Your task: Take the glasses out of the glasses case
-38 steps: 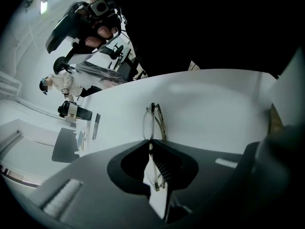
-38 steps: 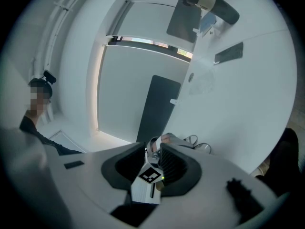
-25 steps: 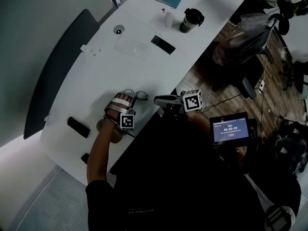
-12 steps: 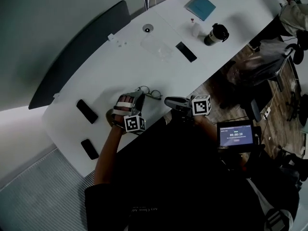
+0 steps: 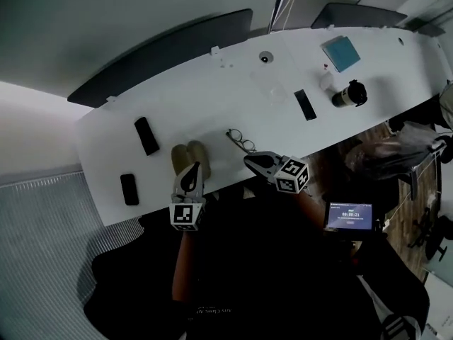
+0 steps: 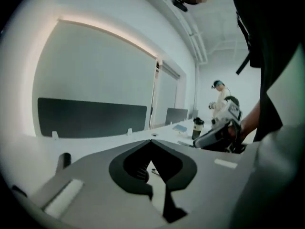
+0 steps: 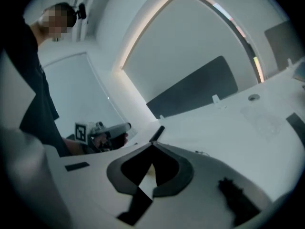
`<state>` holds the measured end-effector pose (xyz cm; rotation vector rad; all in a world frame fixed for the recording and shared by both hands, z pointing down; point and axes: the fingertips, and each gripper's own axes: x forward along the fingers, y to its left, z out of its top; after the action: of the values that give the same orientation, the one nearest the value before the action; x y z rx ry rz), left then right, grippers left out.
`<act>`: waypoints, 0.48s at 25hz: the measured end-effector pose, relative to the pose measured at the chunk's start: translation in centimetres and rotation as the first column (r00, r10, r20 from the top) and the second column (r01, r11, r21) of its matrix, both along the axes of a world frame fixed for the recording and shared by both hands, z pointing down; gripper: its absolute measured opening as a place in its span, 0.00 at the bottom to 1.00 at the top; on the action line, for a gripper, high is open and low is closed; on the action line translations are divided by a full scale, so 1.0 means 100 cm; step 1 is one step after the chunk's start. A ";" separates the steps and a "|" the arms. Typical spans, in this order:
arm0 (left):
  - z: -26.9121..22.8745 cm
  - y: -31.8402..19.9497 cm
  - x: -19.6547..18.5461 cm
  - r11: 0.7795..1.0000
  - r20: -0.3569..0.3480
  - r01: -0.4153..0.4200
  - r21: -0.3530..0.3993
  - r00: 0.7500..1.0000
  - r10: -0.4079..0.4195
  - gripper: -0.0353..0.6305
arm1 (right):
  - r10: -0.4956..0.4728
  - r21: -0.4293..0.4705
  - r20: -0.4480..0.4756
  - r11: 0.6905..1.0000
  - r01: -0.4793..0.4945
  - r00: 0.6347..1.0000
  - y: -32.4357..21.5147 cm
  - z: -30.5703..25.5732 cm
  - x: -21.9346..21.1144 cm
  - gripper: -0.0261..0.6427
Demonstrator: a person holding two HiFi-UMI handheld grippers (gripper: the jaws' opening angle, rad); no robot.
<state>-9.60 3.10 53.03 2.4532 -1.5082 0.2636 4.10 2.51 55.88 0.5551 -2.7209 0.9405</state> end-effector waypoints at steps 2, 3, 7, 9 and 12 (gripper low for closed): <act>-0.003 0.017 0.000 0.997 -0.121 0.078 -0.016 0.990 -0.079 0.06 | -0.061 0.029 -0.076 0.998 0.063 0.995 0.009 0.016 0.005 0.05; 0.000 0.025 0.000 0.993 -0.152 0.116 -0.028 0.981 -0.119 0.06 | -0.071 0.037 -0.097 0.996 0.075 0.993 0.010 0.021 0.010 0.05; 0.022 0.047 -0.004 0.967 -0.153 0.246 -0.071 0.955 -0.254 0.06 | -0.087 0.052 -0.121 0.994 0.094 0.989 0.005 0.023 0.022 0.05; 0.022 0.047 -0.005 0.953 -0.182 0.290 -0.082 0.936 -0.301 0.06 | -0.102 0.052 -0.131 0.993 0.110 0.986 0.002 0.022 0.026 0.05; 0.014 0.042 -0.007 0.945 -0.204 0.317 -0.080 0.923 -0.326 0.06 | -0.138 0.042 -0.154 0.988 0.146 0.978 0.007 0.021 0.033 0.05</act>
<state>-10.26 7.33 54.43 2.0750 -1.7490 -0.0303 7.39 3.21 58.03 0.4164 -2.6163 0.7606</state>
